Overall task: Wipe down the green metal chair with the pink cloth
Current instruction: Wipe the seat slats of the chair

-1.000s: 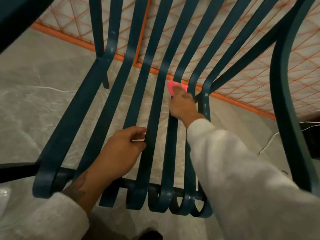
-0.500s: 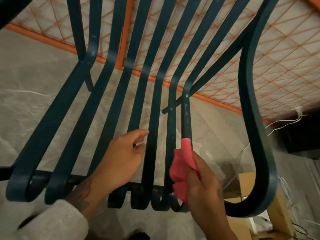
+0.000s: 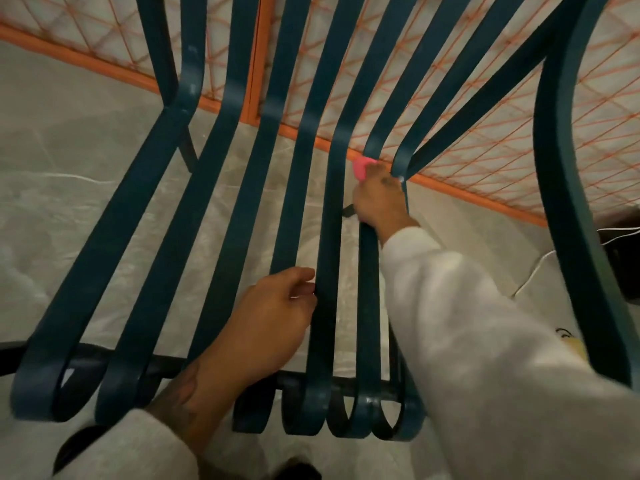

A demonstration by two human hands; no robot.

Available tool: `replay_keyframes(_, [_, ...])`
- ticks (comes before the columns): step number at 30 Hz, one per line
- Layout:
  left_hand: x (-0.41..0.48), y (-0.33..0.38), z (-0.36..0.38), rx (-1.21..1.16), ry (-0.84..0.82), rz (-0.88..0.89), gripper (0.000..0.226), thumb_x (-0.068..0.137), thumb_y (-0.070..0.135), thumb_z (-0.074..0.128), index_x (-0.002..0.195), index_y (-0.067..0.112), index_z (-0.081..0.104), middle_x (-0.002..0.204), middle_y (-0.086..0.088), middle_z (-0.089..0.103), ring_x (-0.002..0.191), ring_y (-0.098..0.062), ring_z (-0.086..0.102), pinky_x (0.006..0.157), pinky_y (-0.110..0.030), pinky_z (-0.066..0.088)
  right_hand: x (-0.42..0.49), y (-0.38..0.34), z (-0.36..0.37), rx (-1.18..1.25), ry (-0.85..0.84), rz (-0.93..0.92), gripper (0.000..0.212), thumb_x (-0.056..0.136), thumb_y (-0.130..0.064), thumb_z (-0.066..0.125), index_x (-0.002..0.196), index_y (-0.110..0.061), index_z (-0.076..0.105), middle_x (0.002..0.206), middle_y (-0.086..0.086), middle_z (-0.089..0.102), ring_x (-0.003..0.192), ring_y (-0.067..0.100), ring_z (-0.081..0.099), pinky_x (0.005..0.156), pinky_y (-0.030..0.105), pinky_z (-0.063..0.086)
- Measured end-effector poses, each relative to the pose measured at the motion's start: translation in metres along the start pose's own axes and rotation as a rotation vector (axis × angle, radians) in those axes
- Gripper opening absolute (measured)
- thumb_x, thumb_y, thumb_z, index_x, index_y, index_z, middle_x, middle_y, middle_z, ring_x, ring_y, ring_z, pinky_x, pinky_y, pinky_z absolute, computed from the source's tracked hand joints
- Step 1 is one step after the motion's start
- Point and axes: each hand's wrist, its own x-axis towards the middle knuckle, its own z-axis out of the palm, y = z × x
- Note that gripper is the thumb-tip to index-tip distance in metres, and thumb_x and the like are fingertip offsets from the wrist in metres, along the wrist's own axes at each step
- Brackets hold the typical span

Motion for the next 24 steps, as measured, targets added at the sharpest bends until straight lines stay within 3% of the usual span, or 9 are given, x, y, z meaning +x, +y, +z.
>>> replay_keyframes(2, [0.002, -0.004, -0.003, -0.049, 0.009, -0.036, 0.035, 0.097, 0.017, 0.055, 0.131, 0.026, 0.056, 0.117, 0.010, 0.063, 0.111, -0.013, 0.061, 0.103, -0.039, 0.048, 0.020, -0.005, 0.002, -0.018, 0.011, -0.016, 0.049, 0.098, -0.005, 0.040, 0.147, -0.008, 0.037, 0.147, 0.016, 0.041, 0.134, 0.037, 0.042, 0.110, 0.040, 0.035])
replay_keyframes(7, [0.001, 0.001, -0.001, -0.104, -0.017, -0.040, 0.035, 0.098, 0.012, 0.053, 0.132, 0.021, 0.055, 0.117, 0.007, 0.063, 0.108, -0.011, 0.061, 0.089, -0.022, 0.052, 0.005, 0.002, 0.003, -0.021, 0.047, -0.055, 0.051, 0.097, -0.004, 0.043, 0.147, -0.012, 0.035, 0.148, 0.011, 0.040, 0.133, 0.038, 0.044, 0.109, 0.044, 0.037])
replay_keyframes(11, [-0.002, 0.005, 0.000, -0.051, -0.039, -0.008, 0.037, 0.099, 0.012, 0.050, 0.135, 0.020, 0.053, 0.107, 0.016, 0.060, 0.106, -0.007, 0.060, 0.089, -0.019, 0.050, -0.077, 0.019, -0.001, -0.042, 0.044, -0.062, 0.050, 0.100, -0.006, 0.042, 0.149, -0.017, 0.034, 0.146, 0.012, 0.045, 0.127, 0.033, 0.050, 0.107, 0.041, 0.040])
replay_keyframes(14, [-0.005, 0.007, 0.001, -0.017, -0.035, -0.003, 0.038, 0.100, 0.012, 0.049, 0.137, 0.022, 0.051, 0.107, 0.020, 0.057, 0.098, 0.001, 0.058, 0.083, -0.012, 0.047, -0.169, 0.049, 0.008, -0.011, 0.041, -0.114, 0.064, 0.100, -0.010, 0.051, 0.156, -0.018, 0.023, 0.157, 0.006, 0.036, 0.133, 0.027, 0.048, 0.115, 0.039, 0.032])
replay_keyframes(18, [-0.006, 0.006, 0.003, 0.022, -0.031, 0.008, 0.036, 0.100, 0.014, 0.049, 0.134, 0.026, 0.053, 0.108, 0.021, 0.058, 0.102, 0.000, 0.058, 0.098, -0.026, 0.048, -0.229, 0.084, 0.026, -0.032, 0.068, -0.148, 0.062, 0.091, -0.010, 0.059, 0.148, -0.007, 0.036, 0.149, 0.013, 0.048, 0.131, 0.034, 0.053, 0.110, 0.051, 0.019])
replay_keyframes(21, [-0.005, 0.006, 0.002, 0.016, -0.032, 0.003, 0.036, 0.100, 0.014, 0.049, 0.132, 0.027, 0.054, 0.113, 0.017, 0.060, 0.101, 0.000, 0.059, 0.096, -0.025, 0.049, -0.221, 0.065, 0.012, -0.045, 0.034, -0.164, 0.059, 0.100, -0.012, 0.051, 0.154, -0.014, 0.027, 0.158, 0.006, 0.035, 0.139, 0.028, 0.043, 0.115, 0.034, 0.020])
replay_keyframes(23, [-0.004, 0.006, 0.001, 0.016, -0.043, 0.004, 0.032, 0.100, 0.014, 0.048, 0.125, 0.030, 0.057, 0.106, 0.020, 0.060, 0.094, 0.003, 0.059, 0.085, -0.017, 0.048, -0.190, 0.050, 0.002, -0.073, -0.027, -0.077, 0.061, 0.104, -0.015, 0.044, 0.157, -0.023, 0.017, 0.164, -0.002, 0.021, 0.143, 0.022, 0.034, 0.118, 0.033, 0.021])
replay_keyframes(24, [-0.004, 0.005, 0.001, 0.017, -0.045, 0.007, 0.031, 0.100, 0.014, 0.048, 0.123, 0.031, 0.058, 0.104, 0.019, 0.061, 0.093, 0.003, 0.060, 0.083, -0.016, 0.048, -0.170, 0.041, -0.001, -0.085, -0.029, -0.056, 0.059, 0.103, -0.013, 0.042, 0.157, -0.023, 0.019, 0.162, -0.002, 0.022, 0.142, 0.022, 0.035, 0.117, 0.033, 0.025])
